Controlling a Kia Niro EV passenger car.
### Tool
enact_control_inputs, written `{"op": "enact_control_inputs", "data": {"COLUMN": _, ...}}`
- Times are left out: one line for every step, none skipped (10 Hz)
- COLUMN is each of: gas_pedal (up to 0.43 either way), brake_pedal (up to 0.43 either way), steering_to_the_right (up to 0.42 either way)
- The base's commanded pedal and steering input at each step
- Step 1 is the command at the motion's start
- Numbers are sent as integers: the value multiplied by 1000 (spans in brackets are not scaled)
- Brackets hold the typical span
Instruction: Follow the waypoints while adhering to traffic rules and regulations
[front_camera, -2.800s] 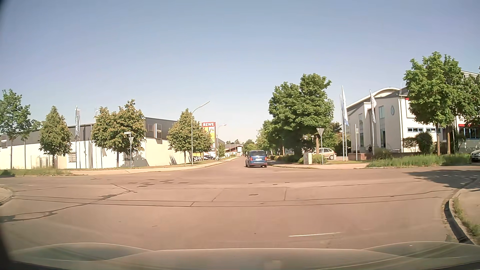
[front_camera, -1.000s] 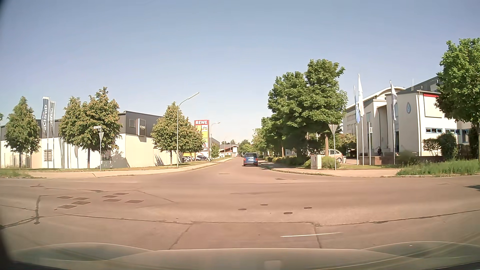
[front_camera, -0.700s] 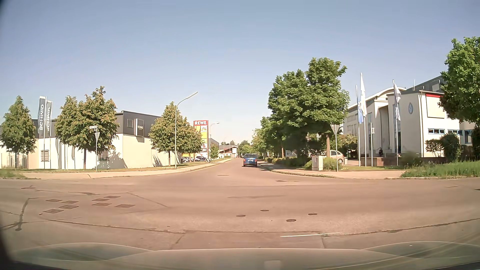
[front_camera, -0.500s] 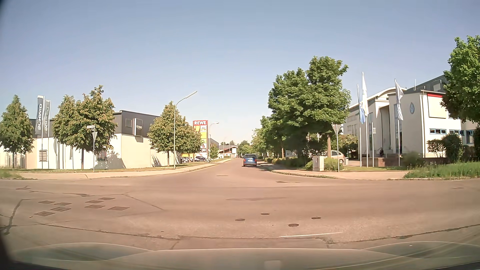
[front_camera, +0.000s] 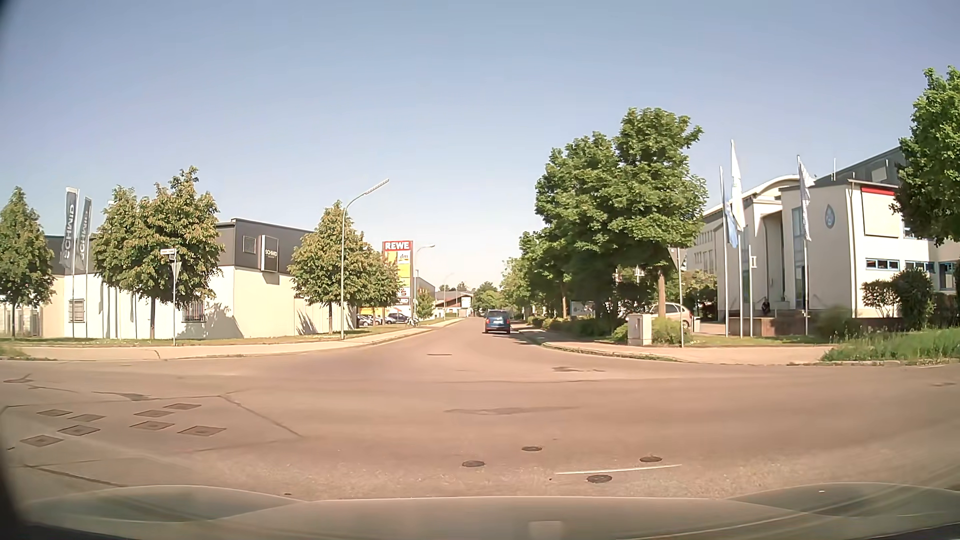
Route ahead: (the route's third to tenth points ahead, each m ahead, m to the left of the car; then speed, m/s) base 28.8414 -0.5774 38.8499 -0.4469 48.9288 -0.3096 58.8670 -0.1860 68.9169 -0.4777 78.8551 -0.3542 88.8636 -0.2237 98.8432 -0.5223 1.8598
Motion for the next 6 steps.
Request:
{"op": "enact_control_inputs", "data": {"gas_pedal": 539, "brake_pedal": 0, "steering_to_the_right": 30}}
{"op": "enact_control_inputs", "data": {"gas_pedal": 571, "brake_pedal": 0, "steering_to_the_right": 28}}
{"op": "enact_control_inputs", "data": {"gas_pedal": 571, "brake_pedal": 0, "steering_to_the_right": 22}}
{"op": "enact_control_inputs", "data": {"gas_pedal": 520, "brake_pedal": 0, "steering_to_the_right": 16}}
{"op": "enact_control_inputs", "data": {"gas_pedal": 461, "brake_pedal": 0, "steering_to_the_right": 10}}
{"op": "enact_control_inputs", "data": {"gas_pedal": 421, "brake_pedal": 0, "steering_to_the_right": 6}}
